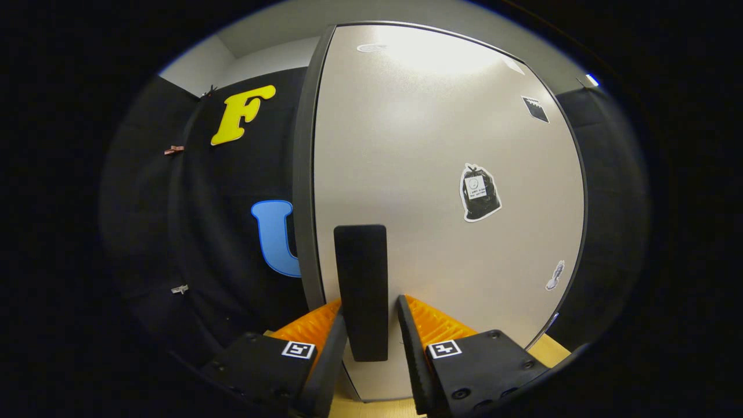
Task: Open the shoe cabinet door, grab the shoes and put them into the shoe cabinet, then close the shoe cabinet door.
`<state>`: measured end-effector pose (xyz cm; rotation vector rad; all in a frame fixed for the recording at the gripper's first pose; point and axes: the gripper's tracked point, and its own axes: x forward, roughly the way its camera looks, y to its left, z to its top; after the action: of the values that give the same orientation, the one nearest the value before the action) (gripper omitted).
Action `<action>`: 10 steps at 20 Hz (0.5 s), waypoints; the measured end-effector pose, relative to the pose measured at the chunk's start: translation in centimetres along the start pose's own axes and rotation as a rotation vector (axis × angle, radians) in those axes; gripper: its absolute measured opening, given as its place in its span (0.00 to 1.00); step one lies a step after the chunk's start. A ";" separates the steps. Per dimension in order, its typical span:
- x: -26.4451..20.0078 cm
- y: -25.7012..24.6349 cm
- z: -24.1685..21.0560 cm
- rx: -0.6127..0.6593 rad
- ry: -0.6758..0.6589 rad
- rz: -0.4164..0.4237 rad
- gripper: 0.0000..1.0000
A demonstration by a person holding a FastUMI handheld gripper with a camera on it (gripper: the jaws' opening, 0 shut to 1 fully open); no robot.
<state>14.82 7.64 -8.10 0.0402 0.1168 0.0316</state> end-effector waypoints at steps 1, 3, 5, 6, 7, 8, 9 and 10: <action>0.0 0.2 0.1 0.005 -0.001 0.012 0.56; -0.7 0.7 0.2 -0.017 -0.011 0.020 0.49; 0.1 0.7 0.1 -0.020 -0.011 0.014 0.36; -0.1 0.7 0.0 -0.016 -0.007 0.014 0.32; -0.1 0.7 0.0 -0.016 -0.003 0.015 0.31; -0.2 0.7 0.0 -0.018 -0.002 0.017 0.31; -0.3 0.7 0.0 -0.019 0.000 0.022 0.32; -0.4 0.7 -0.1 -0.016 0.002 0.029 0.31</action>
<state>14.40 8.35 -8.11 0.0258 0.1182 0.0615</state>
